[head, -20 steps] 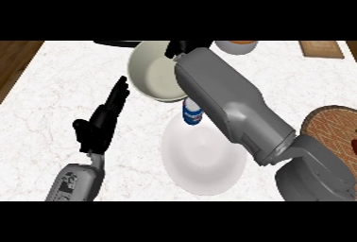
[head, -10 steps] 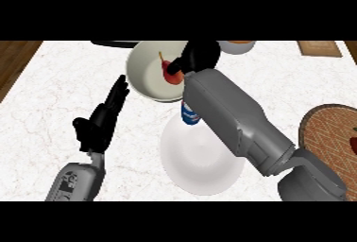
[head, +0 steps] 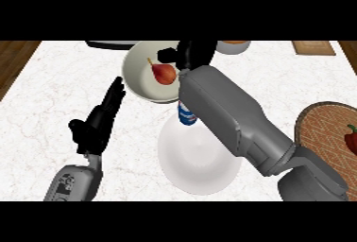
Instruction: Pick the pear from the plate and place it in the bowl
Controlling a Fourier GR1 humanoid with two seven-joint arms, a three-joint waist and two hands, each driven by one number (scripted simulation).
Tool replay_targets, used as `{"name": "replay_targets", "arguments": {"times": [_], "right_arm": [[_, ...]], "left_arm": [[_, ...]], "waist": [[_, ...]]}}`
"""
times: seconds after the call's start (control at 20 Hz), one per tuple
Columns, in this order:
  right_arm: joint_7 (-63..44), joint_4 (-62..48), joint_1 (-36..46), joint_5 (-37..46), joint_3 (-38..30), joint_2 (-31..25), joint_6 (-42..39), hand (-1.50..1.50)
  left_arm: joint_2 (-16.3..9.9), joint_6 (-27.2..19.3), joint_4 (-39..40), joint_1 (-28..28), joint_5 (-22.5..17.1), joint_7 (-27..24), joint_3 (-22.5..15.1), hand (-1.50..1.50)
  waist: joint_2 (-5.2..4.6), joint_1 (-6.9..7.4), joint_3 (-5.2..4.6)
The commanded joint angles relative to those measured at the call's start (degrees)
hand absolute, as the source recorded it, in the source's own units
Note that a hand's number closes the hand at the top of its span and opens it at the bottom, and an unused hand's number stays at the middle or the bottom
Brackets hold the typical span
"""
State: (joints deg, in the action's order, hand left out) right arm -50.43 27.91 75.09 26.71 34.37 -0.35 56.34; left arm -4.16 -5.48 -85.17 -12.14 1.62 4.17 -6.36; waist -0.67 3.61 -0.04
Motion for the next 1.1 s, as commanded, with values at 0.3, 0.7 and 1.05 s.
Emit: {"name": "replay_targets", "arguments": {"times": [0.3, 0.7, 1.05], "right_arm": [[-3.41, 12.01, -5.76, -1.17, -1.49, 0.33, 12.39, -1.50], [-3.30, 30.18, -18.41, 3.15, 1.63, 0.33, 11.74, -1.50], [-8.80, 40.84, -27.41, 13.30, 2.29, 0.33, 6.92, -1.50]], "left_arm": [[-0.97, -0.75, 0.08, -0.98, -0.49, 1.84, 2.84, 0.00], [-0.80, -0.77, -3.01, 4.87, -0.09, -0.24, 2.44, 0.00], [-0.78, 0.80, -7.00, 6.39, -0.36, 2.50, 1.44, 0.00]], "waist": [[0.80, -3.43, 0.05], [1.08, -4.18, 0.05], [1.04, -3.84, 0.03]]}}
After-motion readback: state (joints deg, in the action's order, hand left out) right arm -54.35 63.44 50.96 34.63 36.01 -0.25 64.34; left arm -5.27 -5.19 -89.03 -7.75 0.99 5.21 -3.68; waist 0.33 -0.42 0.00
